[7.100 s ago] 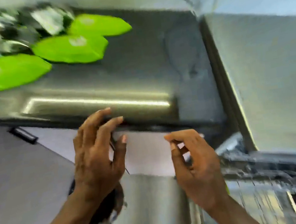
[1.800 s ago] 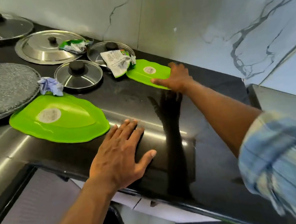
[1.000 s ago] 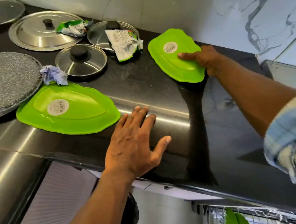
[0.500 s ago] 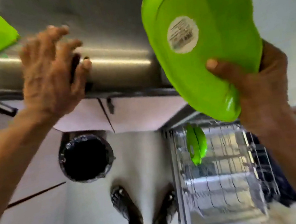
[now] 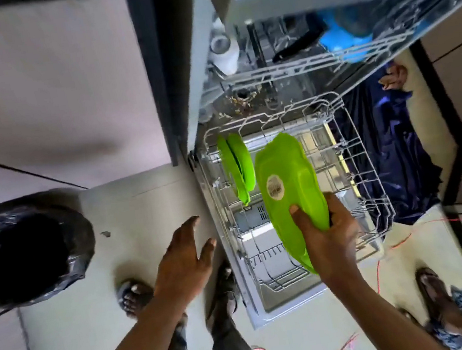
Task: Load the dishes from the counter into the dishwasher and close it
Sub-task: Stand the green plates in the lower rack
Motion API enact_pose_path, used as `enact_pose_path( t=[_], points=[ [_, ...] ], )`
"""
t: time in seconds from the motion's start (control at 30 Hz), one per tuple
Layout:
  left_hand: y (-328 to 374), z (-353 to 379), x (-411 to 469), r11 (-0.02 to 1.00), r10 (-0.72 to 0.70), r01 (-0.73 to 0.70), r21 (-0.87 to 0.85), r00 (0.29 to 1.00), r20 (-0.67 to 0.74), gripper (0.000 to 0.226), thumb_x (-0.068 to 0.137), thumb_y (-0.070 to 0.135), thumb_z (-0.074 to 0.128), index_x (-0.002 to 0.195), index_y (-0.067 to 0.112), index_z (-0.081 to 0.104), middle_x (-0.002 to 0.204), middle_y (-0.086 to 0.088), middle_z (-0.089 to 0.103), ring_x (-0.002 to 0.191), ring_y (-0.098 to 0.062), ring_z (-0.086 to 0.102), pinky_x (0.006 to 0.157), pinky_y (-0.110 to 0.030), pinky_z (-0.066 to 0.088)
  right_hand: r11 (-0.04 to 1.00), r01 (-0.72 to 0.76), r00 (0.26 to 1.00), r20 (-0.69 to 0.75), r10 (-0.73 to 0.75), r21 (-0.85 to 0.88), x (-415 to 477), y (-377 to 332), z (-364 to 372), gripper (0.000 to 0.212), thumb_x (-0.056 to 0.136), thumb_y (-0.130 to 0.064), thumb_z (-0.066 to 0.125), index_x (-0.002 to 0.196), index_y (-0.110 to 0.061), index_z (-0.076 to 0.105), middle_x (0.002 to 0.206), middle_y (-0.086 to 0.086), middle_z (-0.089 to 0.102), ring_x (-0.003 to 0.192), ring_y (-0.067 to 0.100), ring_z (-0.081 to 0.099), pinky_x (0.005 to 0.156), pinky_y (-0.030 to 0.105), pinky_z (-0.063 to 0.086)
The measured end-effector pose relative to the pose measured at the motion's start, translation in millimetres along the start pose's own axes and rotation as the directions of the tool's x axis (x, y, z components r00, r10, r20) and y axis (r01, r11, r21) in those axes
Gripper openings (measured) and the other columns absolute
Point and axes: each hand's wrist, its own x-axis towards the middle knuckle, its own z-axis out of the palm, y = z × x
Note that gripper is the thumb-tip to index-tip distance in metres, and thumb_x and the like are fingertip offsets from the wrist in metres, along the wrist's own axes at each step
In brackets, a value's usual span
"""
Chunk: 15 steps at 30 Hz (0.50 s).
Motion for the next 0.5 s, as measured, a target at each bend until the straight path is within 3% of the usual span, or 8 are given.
enact_pose_path(
  t=[0.1, 0.17, 0.23, 0.3, 0.4, 0.5],
  points=[
    [-8.7, 50.8, 50.6, 0.989, -0.143, 0.138, 0.043, 0.981, 0.133, 0.075, 0.103, 0.054, 0.05, 0.163, 0.023, 0.017, 0.16, -0.007, 0.045, 0.139, -0.03, 0.053, 0.114, -0.043, 0.044, 1.0, -0.011, 1.0, -0.004, 0.011, 0.014, 55.8, 50.7, 30.2, 0.031, 0.085, -0.038, 0.073, 0.104, -0.014, 0.067, 0.087, 0.008, 0.07, 0.078, 0.032, 0.065, 0.069, 0.05, 0.056],
    [-9.8, 80.6, 82.6, 0.973, -0.23, 0.228, 0.032, 0.962, 0.144, 0.085, 0.103, 0.055, 0.051, 0.165, 0.016, 0.008, 0.162, -0.013, 0.043, 0.144, -0.034, 0.048, 0.116, -0.041, 0.041, 1.0, 0.027, 1.0, 0.001, -0.027, -0.014, 92.4, 79.3, 53.7, 0.03, 0.091, -0.031, 0.073, 0.113, -0.011, 0.067, 0.095, 0.009, 0.072, 0.082, 0.031, 0.065, 0.071, 0.047, 0.055],
    [-7.6, 102.9, 108.3, 0.956, -0.295, 0.293, 0.031, 0.95, 0.103, 0.087, 0.105, 0.054, 0.049, 0.165, 0.011, 0.003, 0.153, -0.021, 0.053, 0.137, -0.04, 0.054, 0.109, -0.042, 0.045, 0.996, 0.072, 0.997, 0.021, -0.071, -0.051, 123.0, 101.1, 76.5, 0.031, 0.094, -0.026, 0.07, 0.119, -0.008, 0.067, 0.097, 0.008, 0.072, 0.083, 0.029, 0.065, 0.069, 0.039, 0.053],
    [-7.6, 122.2, 124.5, 0.947, -0.315, 0.31, 0.084, 0.947, 0.064, 0.081, 0.107, 0.049, 0.047, 0.164, 0.009, 0.007, 0.131, -0.026, 0.067, 0.121, -0.045, 0.063, 0.099, -0.045, 0.051, 0.991, 0.107, 0.993, 0.061, -0.102, -0.075, 146.8, 119.9, 97.7, 0.029, 0.096, -0.022, 0.068, 0.12, -0.006, 0.067, 0.098, 0.014, 0.072, 0.084, 0.031, 0.066, 0.068, 0.038, 0.051],
    [-10.0, 140.1, 133.2, 0.951, -0.284, 0.277, 0.134, 0.958, 0.038, 0.062, 0.107, 0.033, 0.049, 0.159, 0.015, 0.02, 0.112, -0.027, 0.072, 0.105, -0.048, 0.067, 0.088, -0.046, 0.053, 0.979, 0.17, 0.982, 0.098, -0.159, -0.112, 167.6, 136.0, 124.4, 0.026, 0.096, -0.02, 0.067, 0.117, -0.007, 0.069, 0.097, 0.018, 0.073, 0.085, 0.036, 0.067, 0.068, 0.037, 0.049],
    [-11.9, 154.8, 133.3, 0.975, -0.217, 0.219, -0.026, 0.975, 0.042, 0.05, 0.102, 0.014, 0.051, 0.15, 0.021, 0.036, 0.103, -0.022, 0.074, 0.092, -0.044, 0.072, 0.083, -0.05, 0.059, 0.988, 0.143, 0.984, 0.114, -0.135, -0.06, 174.7, 143.5, 146.1, 0.024, 0.096, -0.018, 0.065, 0.117, -0.006, 0.069, 0.097, 0.018, 0.073, 0.087, 0.039, 0.068, 0.074, 0.049, 0.054]
  ],
)
